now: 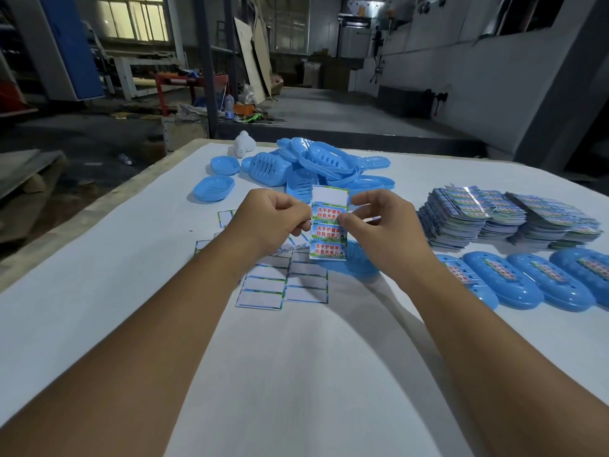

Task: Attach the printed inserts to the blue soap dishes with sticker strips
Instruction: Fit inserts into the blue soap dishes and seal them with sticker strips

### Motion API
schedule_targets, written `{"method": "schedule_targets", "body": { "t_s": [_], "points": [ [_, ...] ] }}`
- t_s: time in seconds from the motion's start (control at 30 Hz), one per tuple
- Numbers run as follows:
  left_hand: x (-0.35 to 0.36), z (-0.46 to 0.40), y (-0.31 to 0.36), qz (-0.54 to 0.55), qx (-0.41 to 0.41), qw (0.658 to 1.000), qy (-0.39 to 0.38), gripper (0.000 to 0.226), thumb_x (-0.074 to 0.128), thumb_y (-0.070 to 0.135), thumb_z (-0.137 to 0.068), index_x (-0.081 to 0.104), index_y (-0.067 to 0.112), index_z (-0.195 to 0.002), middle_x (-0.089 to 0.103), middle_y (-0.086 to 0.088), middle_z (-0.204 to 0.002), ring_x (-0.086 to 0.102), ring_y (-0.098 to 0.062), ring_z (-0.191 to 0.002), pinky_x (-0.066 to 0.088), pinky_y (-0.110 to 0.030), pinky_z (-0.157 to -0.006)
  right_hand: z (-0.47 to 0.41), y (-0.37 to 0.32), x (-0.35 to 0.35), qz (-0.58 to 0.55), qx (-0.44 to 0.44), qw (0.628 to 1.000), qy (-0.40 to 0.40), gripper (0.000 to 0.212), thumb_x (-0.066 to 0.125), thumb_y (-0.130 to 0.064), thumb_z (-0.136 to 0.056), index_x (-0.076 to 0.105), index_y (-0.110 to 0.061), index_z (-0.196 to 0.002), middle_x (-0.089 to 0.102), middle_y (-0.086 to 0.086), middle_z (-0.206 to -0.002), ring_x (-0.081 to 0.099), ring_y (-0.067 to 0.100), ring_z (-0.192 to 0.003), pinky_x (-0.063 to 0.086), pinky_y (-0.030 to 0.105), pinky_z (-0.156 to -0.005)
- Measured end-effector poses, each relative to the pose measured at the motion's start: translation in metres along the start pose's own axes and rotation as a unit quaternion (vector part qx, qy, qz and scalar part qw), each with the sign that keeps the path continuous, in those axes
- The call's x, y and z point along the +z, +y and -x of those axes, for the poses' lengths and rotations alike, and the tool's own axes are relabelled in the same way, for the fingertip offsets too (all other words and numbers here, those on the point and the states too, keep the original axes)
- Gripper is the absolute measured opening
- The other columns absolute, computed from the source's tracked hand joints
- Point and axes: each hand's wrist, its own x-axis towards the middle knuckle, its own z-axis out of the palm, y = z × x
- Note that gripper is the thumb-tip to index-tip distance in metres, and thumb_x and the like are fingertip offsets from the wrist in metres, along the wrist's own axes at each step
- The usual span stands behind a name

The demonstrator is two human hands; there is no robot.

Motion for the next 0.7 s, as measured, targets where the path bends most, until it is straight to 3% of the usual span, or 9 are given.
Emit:
{"method": "schedule_targets", "body": {
  "t_s": [0.13, 0.2, 0.3, 0.43, 0.57, 0.7],
  "points": [
    [0.006, 0.004, 0.002, -0.004, 0.059, 0.998, 0.003, 0.023, 0.067, 0.022, -0.089, 0.074, 0.021, -0.067, 0.073, 0.009, -0.066, 0.061, 0.003, -0.057, 0.048, -0.01, -0.054, 0.004, -0.002, 0.001, 0.038, -0.034, 0.999, 0.0, 0.022, 0.078, -0.038, -0.084, 0.072, -0.022, -0.072, 0.071, -0.007, -0.064, 0.061, 0.001, -0.056, 0.046, 0.023, -0.053],
    [0.009, 0.006, 0.003, -0.009, 0.085, 0.996, -0.004, 0.022, 0.068, 0.02, -0.09, 0.073, 0.025, -0.068, 0.073, 0.011, -0.066, 0.065, 0.001, -0.061, 0.053, -0.013, -0.062, 0.008, -0.006, 0.002, -0.005, -0.034, 0.999, -0.02, 0.023, 0.077, -0.04, -0.085, 0.077, -0.02, -0.072, 0.073, -0.006, -0.063, 0.069, 0.005, -0.059, 0.05, 0.023, -0.051],
    [0.013, 0.007, 0.004, -0.027, 0.114, 0.993, -0.01, 0.02, 0.069, 0.02, -0.09, 0.073, 0.03, -0.073, 0.074, 0.013, -0.07, 0.07, -0.004, -0.069, 0.058, -0.021, -0.071, 0.011, -0.01, 0.002, -0.04, -0.021, 0.999, -0.028, 0.021, 0.076, -0.039, -0.087, 0.08, -0.023, -0.075, 0.073, -0.009, -0.063, 0.072, 0.005, -0.06, 0.047, 0.016, -0.044],
    [0.015, 0.008, 0.004, -0.039, 0.131, 0.991, -0.007, 0.015, 0.069, 0.021, -0.09, 0.073, 0.028, -0.077, 0.074, 0.012, -0.072, 0.07, -0.005, -0.07, 0.059, -0.025, -0.072, 0.011, -0.011, 0.003, -0.017, -0.022, 0.999, -0.028, 0.024, 0.07, -0.036, -0.089, 0.08, -0.024, -0.071, 0.074, -0.006, -0.066, 0.074, 0.019, -0.066, 0.058, 0.04, -0.051],
    [0.017, 0.007, 0.003, -0.043, 0.116, 0.992, 0.03, 0.015, 0.067, 0.027, -0.089, 0.07, 0.027, -0.074, 0.071, 0.01, -0.07, 0.065, -0.005, -0.067, 0.055, -0.022, -0.066, 0.012, -0.012, 0.004, 0.001, -0.049, 0.998, -0.031, 0.028, 0.063, -0.028, -0.096, 0.077, -0.023, -0.073, 0.075, -0.007, -0.069, 0.073, 0.013, -0.067, 0.06, 0.039, -0.057],
    [0.019, 0.006, 0.003, -0.046, 0.084, 0.993, 0.066, 0.015, 0.06, 0.028, -0.091, 0.067, 0.023, -0.079, 0.069, 0.007, -0.073, 0.063, -0.006, -0.069, 0.053, -0.025, -0.065, 0.012, -0.011, 0.006, 0.021, -0.059, 0.998, -0.029, 0.034, 0.058, -0.028, -0.099, 0.074, -0.01, -0.075, 0.072, 0.006, -0.07, 0.068, 0.029, -0.072, 0.057, 0.054, -0.062]
  ]
}}
